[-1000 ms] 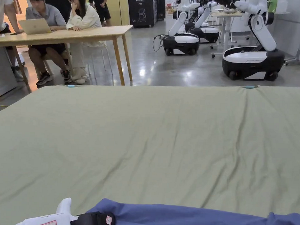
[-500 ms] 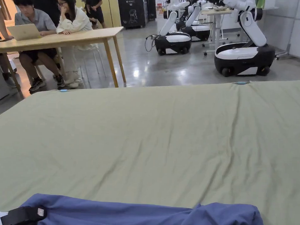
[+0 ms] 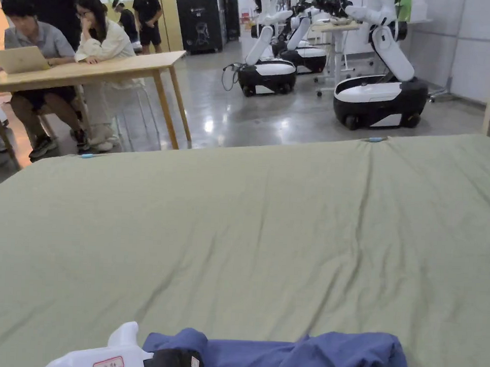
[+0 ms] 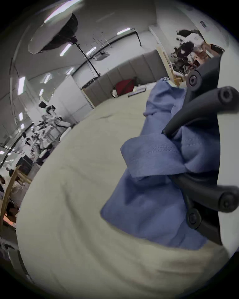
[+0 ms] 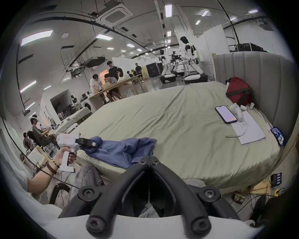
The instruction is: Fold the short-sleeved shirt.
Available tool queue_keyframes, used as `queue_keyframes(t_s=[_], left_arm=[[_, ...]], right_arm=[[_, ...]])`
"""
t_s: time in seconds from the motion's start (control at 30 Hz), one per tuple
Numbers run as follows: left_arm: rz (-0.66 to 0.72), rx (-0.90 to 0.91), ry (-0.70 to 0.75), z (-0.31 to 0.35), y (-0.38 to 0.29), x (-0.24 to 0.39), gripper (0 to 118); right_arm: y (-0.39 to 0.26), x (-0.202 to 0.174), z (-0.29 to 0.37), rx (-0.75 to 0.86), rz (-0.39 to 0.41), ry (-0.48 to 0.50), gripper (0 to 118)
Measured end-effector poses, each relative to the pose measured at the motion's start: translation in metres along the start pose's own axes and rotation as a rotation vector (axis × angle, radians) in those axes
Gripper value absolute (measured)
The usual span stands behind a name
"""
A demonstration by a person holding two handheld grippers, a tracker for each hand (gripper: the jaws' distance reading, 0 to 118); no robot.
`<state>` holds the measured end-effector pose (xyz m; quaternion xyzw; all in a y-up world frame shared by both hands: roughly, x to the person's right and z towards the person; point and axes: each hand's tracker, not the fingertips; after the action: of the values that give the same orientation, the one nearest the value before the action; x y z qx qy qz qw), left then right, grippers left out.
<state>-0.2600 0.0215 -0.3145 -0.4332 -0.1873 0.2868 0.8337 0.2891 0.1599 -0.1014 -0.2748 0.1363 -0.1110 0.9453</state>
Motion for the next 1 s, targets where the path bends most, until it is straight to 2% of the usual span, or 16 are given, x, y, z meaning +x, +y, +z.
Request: queue_keyframes(t_s=[0.07,0.1,0.2,0.23,0.37,0.43,0.5,0.6,0.7,0.83,1.0], left_arm=[[0.002,-0.012,0.013,-0.012,-0.002,-0.005,19],[0.01,-0.02,-0.02,-0.012,-0.003,-0.007,28],[0.027,-0.006,-0.214,-0.003,-0.004,0.012,94],[0.001,-0.029,-0.211,0.0,-0.002,0.019,117],[-0.097,0.07,-0.171,0.042,0.006,0.031,118],[-0.097,0.116,-0.209,0.072,0.016,0.017,110],[-0.09,0.219,-0.228,0.111,0.015,0.01,89],[-0.138,0.341,-0.164,0.153,0.003,0.0,0],[-0.169,0.375,-0.049,0.165,-0.011,-0.017,0],[-0.094,0.313,-0.041,0.153,-0.024,-0.038,0],[-0.157,0.25,-0.045,0.098,-0.014,-0.018,0]], right_arm=[[-0.002,0.002,0.005,0.002,-0.002,-0.014,0],[-0.003,0.004,0.008,0.003,-0.004,-0.018,0],[-0.005,0.007,0.01,0.005,-0.019,-0.027,0],[-0.005,0.008,0.01,0.004,-0.021,-0.032,0],[-0.004,0.007,0.004,-0.004,-0.026,-0.029,0],[-0.002,0.004,0.001,-0.012,-0.02,-0.017,0],[0.0,0.0,0.0,-0.022,0.004,-0.008,0],[0.004,-0.006,-0.003,-0.019,0.016,0.004,0],[0.006,-0.012,-0.007,-0.009,0.024,0.024,0],[0.009,-0.018,-0.013,-0.008,0.038,0.043,0],[0.011,-0.027,-0.012,-0.008,0.062,0.053,0]])
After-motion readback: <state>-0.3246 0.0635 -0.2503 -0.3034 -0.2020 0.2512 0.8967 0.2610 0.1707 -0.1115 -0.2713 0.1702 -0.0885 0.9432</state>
